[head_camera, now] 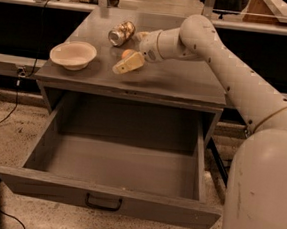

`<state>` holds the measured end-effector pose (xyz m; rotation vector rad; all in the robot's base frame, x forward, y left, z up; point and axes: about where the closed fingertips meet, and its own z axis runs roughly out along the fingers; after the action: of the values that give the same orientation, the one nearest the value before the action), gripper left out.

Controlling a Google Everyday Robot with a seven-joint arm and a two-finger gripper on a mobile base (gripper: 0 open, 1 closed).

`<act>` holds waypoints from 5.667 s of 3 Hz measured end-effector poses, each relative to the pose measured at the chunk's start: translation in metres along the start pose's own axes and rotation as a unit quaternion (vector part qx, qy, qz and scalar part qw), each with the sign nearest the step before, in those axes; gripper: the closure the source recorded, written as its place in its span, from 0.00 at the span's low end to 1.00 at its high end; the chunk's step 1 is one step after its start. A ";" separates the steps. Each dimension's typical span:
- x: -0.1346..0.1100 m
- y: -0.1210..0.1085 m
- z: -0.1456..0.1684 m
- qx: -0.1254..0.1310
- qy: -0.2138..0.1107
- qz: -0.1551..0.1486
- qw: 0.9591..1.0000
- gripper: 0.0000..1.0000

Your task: Place orange into top drawer

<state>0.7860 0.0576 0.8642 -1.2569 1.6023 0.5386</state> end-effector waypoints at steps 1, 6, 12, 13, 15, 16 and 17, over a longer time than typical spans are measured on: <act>0.008 0.003 0.007 -0.001 0.005 0.007 1.000 0.07; -0.048 -0.004 -0.052 0.036 -0.140 -0.042 0.989 1.00; 0.000 0.212 -0.051 -0.147 -0.148 0.106 0.972 1.00; 0.018 0.234 -0.048 -0.165 -0.113 0.118 0.973 1.00; 0.036 0.232 -0.040 -0.133 -0.097 0.091 0.982 1.00; 0.070 0.223 -0.034 -0.067 -0.042 0.029 0.996 1.00; 0.103 0.211 -0.032 -0.036 -0.001 -0.002 0.999 1.00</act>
Offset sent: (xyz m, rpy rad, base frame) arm 0.0027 -0.0073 -0.0257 0.0458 0.0422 -0.0412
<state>0.5843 0.0604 0.7396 -1.3123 1.5910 0.5984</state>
